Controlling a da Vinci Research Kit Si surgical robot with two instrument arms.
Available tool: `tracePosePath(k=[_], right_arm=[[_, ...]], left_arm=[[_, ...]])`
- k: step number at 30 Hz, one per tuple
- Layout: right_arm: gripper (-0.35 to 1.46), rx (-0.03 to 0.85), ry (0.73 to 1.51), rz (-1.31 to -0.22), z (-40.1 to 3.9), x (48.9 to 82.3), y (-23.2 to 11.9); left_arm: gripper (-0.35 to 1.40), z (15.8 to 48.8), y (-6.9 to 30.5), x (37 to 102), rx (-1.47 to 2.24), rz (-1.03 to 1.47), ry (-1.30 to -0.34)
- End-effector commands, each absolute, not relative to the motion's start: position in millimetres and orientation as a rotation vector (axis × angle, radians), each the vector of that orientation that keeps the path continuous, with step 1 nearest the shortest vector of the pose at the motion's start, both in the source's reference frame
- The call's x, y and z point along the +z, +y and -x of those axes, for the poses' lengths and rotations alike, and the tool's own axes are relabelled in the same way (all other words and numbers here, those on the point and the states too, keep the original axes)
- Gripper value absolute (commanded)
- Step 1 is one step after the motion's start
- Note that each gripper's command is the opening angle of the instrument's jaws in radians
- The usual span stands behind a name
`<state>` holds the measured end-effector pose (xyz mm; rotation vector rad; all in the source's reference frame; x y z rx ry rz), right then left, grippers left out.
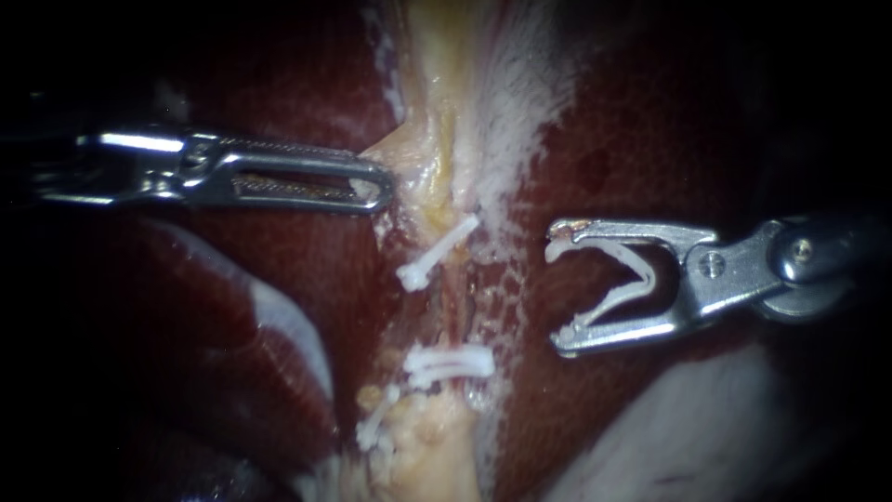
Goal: Clipping third clip right tube
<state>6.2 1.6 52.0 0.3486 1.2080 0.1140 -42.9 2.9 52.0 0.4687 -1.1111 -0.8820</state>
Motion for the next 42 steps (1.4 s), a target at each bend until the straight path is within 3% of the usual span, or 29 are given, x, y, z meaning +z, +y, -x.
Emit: tracePosePath(k=[1, 6, 14, 28, 42], right_arm=[[0.6, 0.114, 1.208, -0.348, -6.2, 52.0, 1.6], [0.6, 0.119, 1.207, -0.351, -6.4, 52.1, 1.6], [0.6, 0.208, 1.187, -0.404, -7.3, 52.8, 1.2], [0.59, 0.334, 1.156, -0.504, -10.3, 57.9, -1.8], [0.56, 0.356, 1.146, -0.583, -13.6, 59.4, -2.3]], left_arm=[[-0.35, 42.8, 2.9, 52.0, -0.882, -0.469, -1.111], [-0.35, 42.4, 2.8, 51.9, -0.88, -0.471, -1.112], [-0.35, 40.1, 2.9, 50.8, -0.873, -0.485, -1.113], [-0.35, 35.4, 2.5, 45.2, -0.885, -0.449, -1.112], [-0.35, 34.1, 1.7, 42.8, -0.887, -0.434, -1.116]])
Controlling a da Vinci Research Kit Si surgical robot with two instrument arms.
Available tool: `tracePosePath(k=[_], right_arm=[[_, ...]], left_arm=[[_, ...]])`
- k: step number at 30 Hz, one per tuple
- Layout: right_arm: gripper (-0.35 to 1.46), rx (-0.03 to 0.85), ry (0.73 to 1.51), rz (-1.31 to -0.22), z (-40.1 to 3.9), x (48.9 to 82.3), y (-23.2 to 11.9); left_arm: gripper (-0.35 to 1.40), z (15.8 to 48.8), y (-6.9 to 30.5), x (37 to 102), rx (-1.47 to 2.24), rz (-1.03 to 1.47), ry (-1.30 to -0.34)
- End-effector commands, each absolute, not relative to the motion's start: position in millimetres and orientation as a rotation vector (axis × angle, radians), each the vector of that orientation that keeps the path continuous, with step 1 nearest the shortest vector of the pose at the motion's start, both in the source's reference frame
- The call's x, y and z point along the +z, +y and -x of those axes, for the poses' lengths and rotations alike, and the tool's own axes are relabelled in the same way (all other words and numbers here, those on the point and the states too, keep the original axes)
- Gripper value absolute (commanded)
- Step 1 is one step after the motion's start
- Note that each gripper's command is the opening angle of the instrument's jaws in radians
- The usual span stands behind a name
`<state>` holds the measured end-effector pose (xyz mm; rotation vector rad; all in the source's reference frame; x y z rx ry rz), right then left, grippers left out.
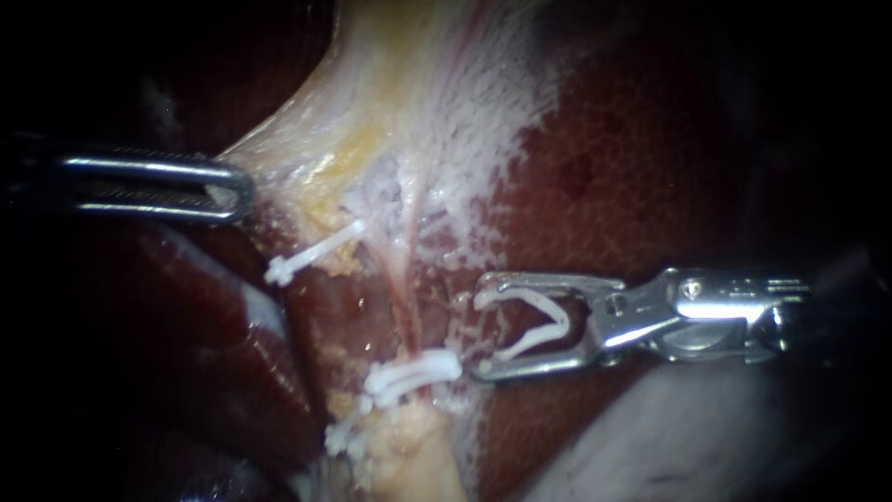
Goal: Clipping third clip right tube
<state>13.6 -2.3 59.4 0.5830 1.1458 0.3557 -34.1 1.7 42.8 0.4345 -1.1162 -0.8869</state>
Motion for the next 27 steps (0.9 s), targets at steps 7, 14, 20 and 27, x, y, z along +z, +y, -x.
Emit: tracePosePath(k=[7, 14, 20, 27], right_arm=[[0.54, 0.341, 1.146, -0.617, -15.6, 60.2, -2.5], [0.53, 0.314, 1.144, -0.664, -17.4, 61.6, -2.8], [0.53, 0.295, 1.145, -0.68, -19.0, 62.0, -3.0], [0.53, 0.291, 1.146, -0.68, -20.1, 62.1, -2.7]], left_arm=[[-0.35, 34.3, 1.5, 42.4, -0.885, -0.428, -1.116], [-0.35, 34.4, 1.3, 42.0, -0.882, -0.422, -1.117], [-0.35, 34.6, 1.1, 41.9, -0.884, -0.421, -1.116], [-0.35, 34.8, 1.1, 41.8, -0.885, -0.42, -1.116]])
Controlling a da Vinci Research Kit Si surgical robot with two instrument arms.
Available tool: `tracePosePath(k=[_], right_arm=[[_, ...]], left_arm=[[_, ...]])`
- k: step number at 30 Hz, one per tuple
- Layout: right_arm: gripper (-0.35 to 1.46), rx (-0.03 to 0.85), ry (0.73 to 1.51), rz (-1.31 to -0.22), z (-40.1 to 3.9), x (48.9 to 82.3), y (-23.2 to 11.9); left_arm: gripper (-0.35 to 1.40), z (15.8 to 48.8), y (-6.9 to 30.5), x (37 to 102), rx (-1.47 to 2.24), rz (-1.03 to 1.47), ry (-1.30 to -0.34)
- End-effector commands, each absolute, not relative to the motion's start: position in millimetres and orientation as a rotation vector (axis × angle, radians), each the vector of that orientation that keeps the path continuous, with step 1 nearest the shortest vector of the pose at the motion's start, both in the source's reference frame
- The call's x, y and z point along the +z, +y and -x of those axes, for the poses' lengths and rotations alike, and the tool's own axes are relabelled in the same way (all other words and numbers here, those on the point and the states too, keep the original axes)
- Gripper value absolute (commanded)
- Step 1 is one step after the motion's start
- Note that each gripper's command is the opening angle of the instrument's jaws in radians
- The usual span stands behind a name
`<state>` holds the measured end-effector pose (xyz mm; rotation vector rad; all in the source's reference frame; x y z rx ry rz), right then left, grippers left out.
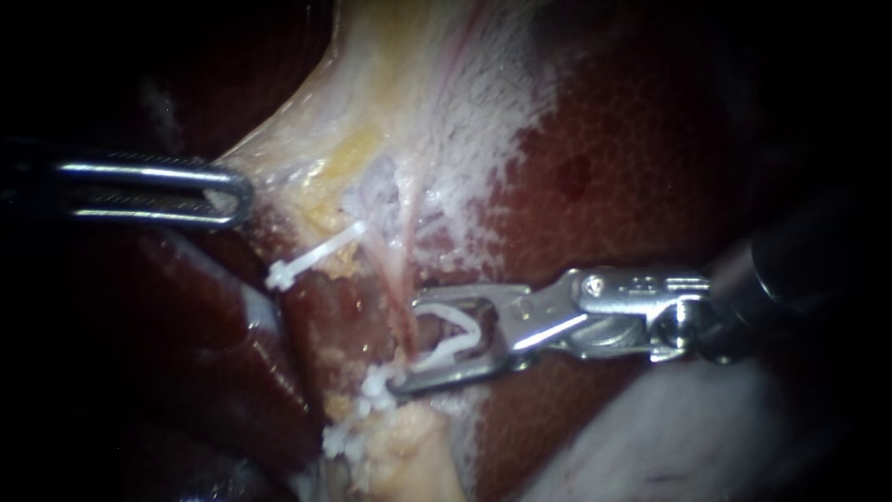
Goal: Clipping third clip right tube
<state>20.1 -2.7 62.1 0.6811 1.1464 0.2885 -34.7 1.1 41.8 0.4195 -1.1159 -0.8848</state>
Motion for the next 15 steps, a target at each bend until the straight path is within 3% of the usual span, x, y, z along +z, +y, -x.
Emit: tracePosePath(k=[1, 15], right_arm=[[0.53, 0.291, 1.146, -0.68, -20.2, 62.1, -2.7], [0.49, 0.292, 1.146, -0.68, -20.9, 62.1, -2.5]], left_arm=[[-0.35, 34.8, 1.1, 41.8, -0.885, -0.419, -1.116], [-0.35, 35.0, 0.9, 41.9, -0.888, -0.414, -1.115]])
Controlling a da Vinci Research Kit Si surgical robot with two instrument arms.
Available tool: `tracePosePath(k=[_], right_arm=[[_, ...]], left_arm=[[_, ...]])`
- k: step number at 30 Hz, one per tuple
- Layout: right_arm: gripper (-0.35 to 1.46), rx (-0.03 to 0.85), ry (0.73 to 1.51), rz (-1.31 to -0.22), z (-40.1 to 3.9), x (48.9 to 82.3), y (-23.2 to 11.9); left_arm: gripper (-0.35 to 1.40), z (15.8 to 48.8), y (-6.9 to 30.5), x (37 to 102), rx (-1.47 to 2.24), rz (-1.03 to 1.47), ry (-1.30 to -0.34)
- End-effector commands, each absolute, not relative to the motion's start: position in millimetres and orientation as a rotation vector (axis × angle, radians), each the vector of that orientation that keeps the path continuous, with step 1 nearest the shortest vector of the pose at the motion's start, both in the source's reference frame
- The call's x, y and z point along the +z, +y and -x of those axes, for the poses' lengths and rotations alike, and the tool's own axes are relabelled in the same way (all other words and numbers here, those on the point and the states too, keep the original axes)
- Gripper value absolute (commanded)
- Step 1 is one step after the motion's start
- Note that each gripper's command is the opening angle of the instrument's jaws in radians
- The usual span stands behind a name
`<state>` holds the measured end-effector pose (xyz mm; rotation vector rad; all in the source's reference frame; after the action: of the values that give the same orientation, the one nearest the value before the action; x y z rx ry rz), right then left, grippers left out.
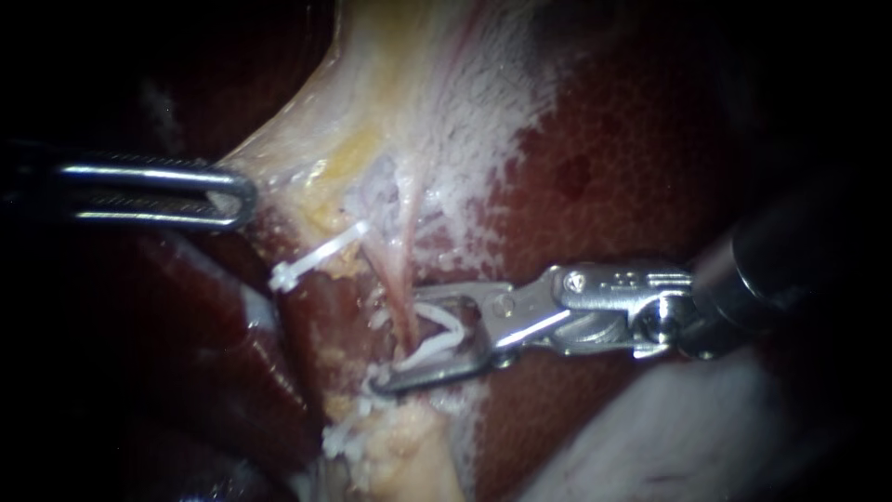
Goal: Clipping third clip right tube
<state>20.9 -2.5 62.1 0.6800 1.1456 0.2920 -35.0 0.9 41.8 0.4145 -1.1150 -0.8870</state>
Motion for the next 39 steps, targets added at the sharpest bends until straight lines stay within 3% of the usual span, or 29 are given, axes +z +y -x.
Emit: tracePosePath(k=[1, 14, 17, 22, 39], right_arm=[[0.49, 0.292, 1.146, -0.68, -21.0, 62.1, -2.5], [0.38, 0.303, 1.146, -0.67, -20.8, 61.7, -2.1], [0.21, 0.32, 1.145, -0.649, -20.4, 61.4, -1.8], [-0.35, 0.359, 1.14, -0.629, -19.3, 60.7, -0.9], [-0.35, 0.394, 1.124, -0.648, -18.8, 62.2, -2.8]], left_arm=[[-0.35, 35.0, 0.9, 41.9, -0.888, -0.414, -1.115], [-0.35, 35.0, 0.9, 41.9, -0.882, -0.411, -1.116], [-0.35, 35.0, 0.9, 41.9, -0.882, -0.411, -1.116], [-0.35, 35.0, 0.9, 41.9, -0.882, -0.411, -1.116], [-0.35, 34.9, 1.0, 42.1, -0.882, -0.411, -1.116]])
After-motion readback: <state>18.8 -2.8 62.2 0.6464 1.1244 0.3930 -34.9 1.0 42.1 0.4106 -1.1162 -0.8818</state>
